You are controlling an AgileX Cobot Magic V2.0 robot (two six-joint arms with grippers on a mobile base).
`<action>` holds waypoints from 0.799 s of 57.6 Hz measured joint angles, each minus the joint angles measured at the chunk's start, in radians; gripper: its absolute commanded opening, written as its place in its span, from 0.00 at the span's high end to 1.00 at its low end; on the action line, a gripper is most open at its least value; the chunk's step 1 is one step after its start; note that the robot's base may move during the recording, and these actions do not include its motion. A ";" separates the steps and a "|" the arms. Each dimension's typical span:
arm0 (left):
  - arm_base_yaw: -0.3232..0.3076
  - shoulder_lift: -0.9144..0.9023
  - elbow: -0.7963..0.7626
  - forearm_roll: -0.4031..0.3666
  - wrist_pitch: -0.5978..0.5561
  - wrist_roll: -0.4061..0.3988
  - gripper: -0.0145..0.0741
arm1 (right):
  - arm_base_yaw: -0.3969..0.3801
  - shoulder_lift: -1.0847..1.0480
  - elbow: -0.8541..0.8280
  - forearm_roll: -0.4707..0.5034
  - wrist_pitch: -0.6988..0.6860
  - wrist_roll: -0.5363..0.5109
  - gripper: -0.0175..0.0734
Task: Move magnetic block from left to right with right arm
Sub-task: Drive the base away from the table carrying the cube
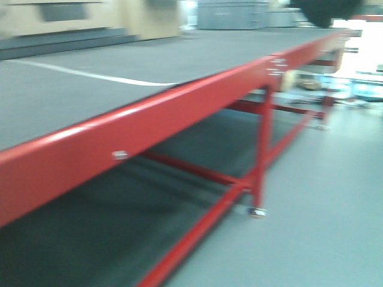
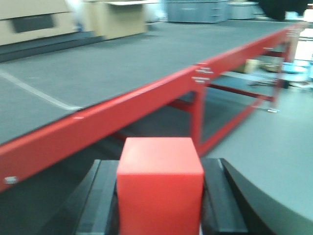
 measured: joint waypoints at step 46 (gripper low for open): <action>0.000 0.000 0.000 0.000 0.000 0.000 0.98 | 0.000 -0.001 0.000 0.000 0.000 0.000 0.52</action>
